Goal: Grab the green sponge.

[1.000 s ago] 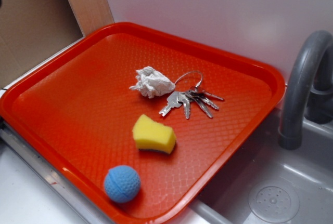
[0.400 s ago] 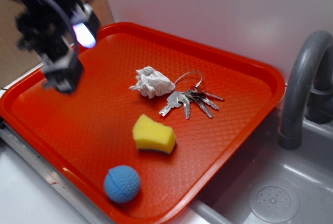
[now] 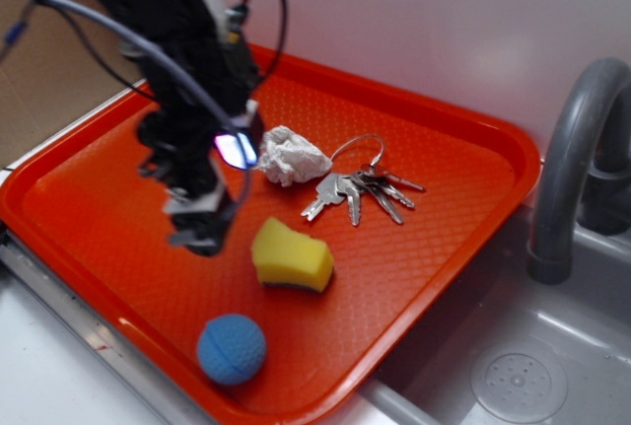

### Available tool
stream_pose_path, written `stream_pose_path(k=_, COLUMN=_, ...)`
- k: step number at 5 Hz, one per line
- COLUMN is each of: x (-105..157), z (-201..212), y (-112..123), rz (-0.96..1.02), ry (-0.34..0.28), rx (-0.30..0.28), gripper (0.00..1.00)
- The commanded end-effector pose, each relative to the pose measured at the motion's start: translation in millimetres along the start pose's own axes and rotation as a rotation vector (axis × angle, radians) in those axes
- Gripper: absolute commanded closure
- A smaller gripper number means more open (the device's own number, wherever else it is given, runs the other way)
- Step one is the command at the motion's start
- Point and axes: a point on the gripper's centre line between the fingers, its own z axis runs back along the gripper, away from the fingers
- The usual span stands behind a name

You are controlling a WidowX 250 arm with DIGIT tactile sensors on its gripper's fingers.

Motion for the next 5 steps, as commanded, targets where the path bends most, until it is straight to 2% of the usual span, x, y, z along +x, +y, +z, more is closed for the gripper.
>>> stream_pose_path(k=1, x=20, z=-16, y=-21, rz=-0.133, ry=0.028, rx=0.029, gripper=0.0)
stream_pose_path(k=2, x=18, z=-33, y=-24, rz=-0.272, ry=0.007, rx=-0.029, gripper=0.0)
stream_pose_path(k=3, x=11, z=-46, y=-22, rz=-0.248, ry=0.09, rx=-0.033, gripper=0.0)
stream_pose_path(k=4, x=10, z=-42, y=-20, rz=-0.229, ry=0.089, rx=-0.011, gripper=1.0)
stream_pose_path(k=5, x=6, z=-38, y=-16, rz=-0.191, ry=0.08, rx=-0.006, gripper=1.0)
